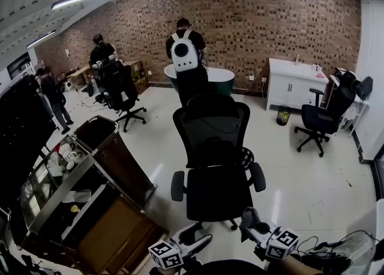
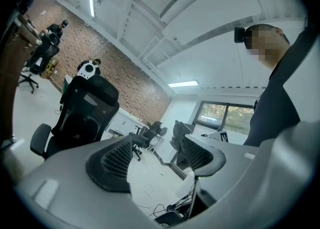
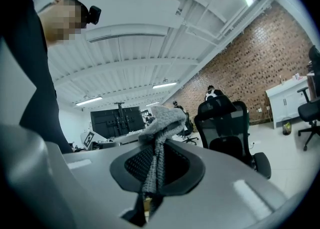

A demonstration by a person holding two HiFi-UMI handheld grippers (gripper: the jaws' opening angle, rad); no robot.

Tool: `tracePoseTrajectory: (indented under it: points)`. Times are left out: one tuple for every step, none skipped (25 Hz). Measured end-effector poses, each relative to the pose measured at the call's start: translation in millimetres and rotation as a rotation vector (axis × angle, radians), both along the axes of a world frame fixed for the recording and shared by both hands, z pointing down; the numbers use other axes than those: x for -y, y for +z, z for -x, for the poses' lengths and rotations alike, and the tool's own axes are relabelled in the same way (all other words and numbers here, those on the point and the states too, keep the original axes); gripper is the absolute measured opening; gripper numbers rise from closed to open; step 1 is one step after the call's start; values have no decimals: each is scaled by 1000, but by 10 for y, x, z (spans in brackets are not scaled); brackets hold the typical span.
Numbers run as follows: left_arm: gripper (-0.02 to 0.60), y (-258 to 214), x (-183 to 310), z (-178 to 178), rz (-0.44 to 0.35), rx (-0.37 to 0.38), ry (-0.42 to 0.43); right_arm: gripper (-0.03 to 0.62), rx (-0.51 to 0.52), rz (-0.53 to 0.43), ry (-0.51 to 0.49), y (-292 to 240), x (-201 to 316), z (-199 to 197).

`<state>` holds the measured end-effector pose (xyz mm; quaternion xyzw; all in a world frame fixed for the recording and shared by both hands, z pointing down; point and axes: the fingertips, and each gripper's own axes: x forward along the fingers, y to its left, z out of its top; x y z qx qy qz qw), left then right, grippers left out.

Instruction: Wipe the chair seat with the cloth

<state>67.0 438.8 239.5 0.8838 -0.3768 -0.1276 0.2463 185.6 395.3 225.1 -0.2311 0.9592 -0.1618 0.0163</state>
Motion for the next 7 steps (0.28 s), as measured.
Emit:
tracePoseTrajectory:
  points:
    - [337,-1,-22,7,-8,-2,7,28,4,-1,5,-15,-18,17]
    - [337,-7,-39,17,-13,-1,12,28,8,-2,10,-30,-33,36]
    - [337,-19,-50,31,-16,2,14,29,11,-4,13,-38,-45,56]
    - [337,-30,-54,48,-17,6,14,29,13,-5,14,-40,-54,75]
    - [337,-34,-55,65,-19,7,13,28,14,-6,15,-41,-59,93]
    - [337,-34,-55,82,-23,7,12,28,16,-8,15,-43,-62,109]
    - [337,-32,-54,100,-26,5,11,28,18,-9,15,-44,-65,125]
